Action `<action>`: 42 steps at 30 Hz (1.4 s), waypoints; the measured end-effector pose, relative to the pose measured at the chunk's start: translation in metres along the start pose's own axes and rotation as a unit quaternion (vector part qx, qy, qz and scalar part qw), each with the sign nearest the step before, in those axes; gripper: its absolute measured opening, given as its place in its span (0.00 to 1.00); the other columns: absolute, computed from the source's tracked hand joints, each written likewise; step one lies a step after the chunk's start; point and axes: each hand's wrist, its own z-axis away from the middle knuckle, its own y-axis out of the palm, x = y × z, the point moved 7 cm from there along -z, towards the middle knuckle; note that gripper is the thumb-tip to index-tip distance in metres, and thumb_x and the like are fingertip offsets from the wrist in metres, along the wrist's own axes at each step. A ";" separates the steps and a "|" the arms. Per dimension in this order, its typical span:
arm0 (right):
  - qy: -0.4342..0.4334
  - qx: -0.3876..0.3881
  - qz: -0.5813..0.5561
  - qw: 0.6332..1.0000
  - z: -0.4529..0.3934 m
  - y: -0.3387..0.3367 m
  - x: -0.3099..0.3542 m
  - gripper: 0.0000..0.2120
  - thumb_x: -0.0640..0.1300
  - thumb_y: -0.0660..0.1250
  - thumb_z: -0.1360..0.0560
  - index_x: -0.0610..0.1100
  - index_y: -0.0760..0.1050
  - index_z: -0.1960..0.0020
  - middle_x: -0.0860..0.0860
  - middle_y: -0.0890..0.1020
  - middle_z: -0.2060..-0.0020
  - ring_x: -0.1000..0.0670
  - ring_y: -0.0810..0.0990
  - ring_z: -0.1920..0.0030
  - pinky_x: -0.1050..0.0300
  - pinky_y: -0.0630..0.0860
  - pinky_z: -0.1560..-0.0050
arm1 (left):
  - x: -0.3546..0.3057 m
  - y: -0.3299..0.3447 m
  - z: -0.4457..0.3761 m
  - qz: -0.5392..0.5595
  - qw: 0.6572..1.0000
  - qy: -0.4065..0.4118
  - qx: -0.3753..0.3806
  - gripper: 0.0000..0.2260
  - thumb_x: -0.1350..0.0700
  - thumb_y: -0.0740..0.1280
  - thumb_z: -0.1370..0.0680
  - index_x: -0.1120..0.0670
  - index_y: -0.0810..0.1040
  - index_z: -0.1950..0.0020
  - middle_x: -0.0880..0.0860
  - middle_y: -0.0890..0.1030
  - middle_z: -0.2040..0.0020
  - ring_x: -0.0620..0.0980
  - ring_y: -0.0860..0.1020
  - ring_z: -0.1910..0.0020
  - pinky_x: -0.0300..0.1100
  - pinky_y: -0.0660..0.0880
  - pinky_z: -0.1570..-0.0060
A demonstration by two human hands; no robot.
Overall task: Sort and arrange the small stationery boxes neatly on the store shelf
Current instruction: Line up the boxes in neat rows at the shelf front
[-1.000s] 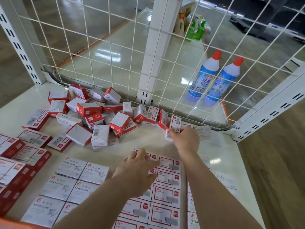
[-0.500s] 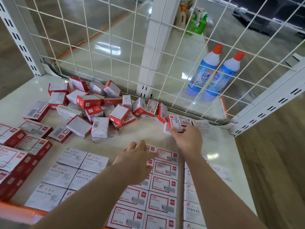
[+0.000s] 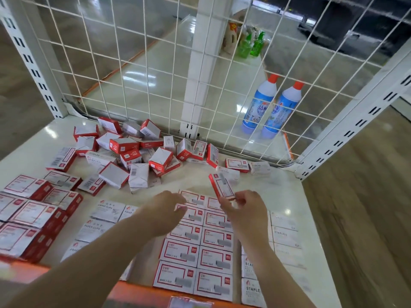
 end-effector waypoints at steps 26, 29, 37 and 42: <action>-0.061 0.136 -0.099 0.984 0.074 0.001 0.022 0.12 0.43 0.62 0.23 0.56 0.70 0.42 0.61 0.77 0.50 0.63 0.75 0.51 0.75 0.71 0.52 | -0.011 -0.009 0.032 0.189 0.981 -0.031 0.015 0.07 0.53 0.69 0.25 0.52 0.78 0.63 0.47 0.81 0.64 0.48 0.79 0.58 0.43 0.78 0.49; -0.085 0.135 -0.101 0.982 0.072 0.005 0.028 0.09 0.44 0.65 0.24 0.55 0.73 0.46 0.60 0.80 0.57 0.62 0.78 0.57 0.76 0.71 0.57 | -0.016 -0.007 0.033 0.171 0.985 -0.016 0.016 0.06 0.53 0.69 0.25 0.51 0.78 0.63 0.48 0.81 0.63 0.47 0.79 0.58 0.44 0.78 0.49; 0.026 0.016 -0.200 0.979 0.060 -0.008 0.012 0.08 0.41 0.69 0.28 0.47 0.70 0.53 0.54 0.79 0.58 0.55 0.79 0.56 0.69 0.72 0.61 | -0.008 0.001 0.030 0.260 0.964 -0.055 0.031 0.03 0.56 0.65 0.23 0.52 0.76 0.57 0.47 0.77 0.59 0.47 0.76 0.56 0.37 0.74 0.59; 0.094 0.017 -0.346 0.933 0.062 -0.001 0.000 0.14 0.36 0.66 0.26 0.49 0.69 0.46 0.46 0.80 0.50 0.48 0.82 0.50 0.61 0.80 0.58 | -0.004 0.011 0.032 0.290 0.949 -0.096 0.079 0.11 0.61 0.63 0.22 0.60 0.77 0.41 0.51 0.79 0.55 0.46 0.77 0.59 0.33 0.74 0.63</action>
